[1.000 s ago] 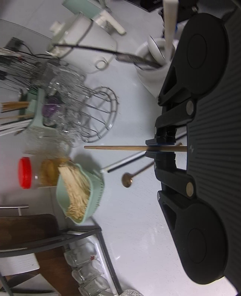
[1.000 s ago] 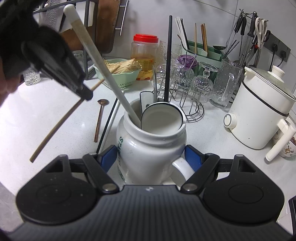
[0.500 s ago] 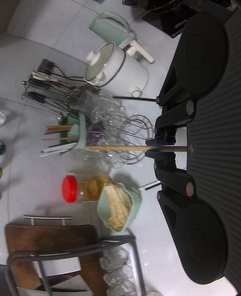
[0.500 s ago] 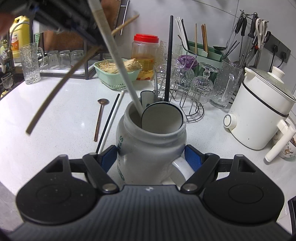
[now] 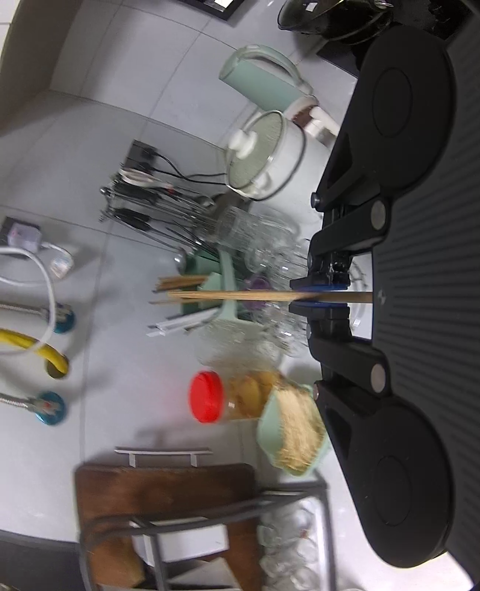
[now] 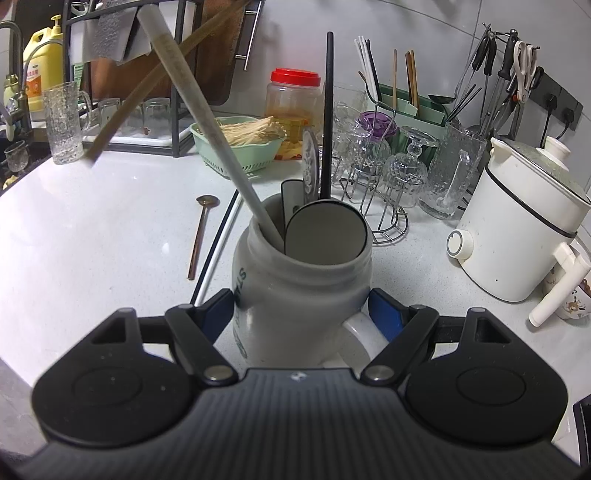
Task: Organize utensils
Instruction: 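Carry the wooden chopstick over the mug with the left tool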
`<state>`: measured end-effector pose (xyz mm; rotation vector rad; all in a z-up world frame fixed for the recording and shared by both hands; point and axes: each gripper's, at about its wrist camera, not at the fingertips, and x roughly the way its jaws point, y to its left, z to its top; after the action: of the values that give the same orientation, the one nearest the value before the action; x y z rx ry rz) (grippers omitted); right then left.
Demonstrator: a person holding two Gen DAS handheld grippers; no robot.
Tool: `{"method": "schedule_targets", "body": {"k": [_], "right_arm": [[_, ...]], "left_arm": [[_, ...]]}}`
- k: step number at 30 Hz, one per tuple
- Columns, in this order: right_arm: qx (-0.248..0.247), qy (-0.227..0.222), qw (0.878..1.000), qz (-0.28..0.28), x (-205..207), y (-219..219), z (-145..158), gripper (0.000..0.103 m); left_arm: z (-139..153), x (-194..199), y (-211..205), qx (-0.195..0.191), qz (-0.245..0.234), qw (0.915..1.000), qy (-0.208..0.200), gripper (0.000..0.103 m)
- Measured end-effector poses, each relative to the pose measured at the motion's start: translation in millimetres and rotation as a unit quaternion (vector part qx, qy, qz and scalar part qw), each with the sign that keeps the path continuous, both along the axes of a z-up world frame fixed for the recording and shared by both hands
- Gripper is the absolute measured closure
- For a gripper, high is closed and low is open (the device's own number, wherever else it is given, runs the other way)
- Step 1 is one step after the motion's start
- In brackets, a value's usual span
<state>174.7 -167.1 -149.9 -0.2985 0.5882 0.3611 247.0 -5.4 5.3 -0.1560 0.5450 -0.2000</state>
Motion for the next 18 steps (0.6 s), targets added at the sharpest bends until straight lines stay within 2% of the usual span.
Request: {"method": "schedule_targets", "body": {"k": [6,18], "right_arm": [[-0.002,-0.001,1.0,0.001,-0.4,0.1,-0.5,0.021],[-0.003,-0.002,1.0,0.0,-0.4,0.3,-0.3,0.021]], "left_arm": [[8.3,18.5,-19.3,0.004,-0.028,0.9995,-0.017,0.097],[-22.0,47.4,-54.1,0.003,-0.085,0.9963,-0.004,0.097]]}}
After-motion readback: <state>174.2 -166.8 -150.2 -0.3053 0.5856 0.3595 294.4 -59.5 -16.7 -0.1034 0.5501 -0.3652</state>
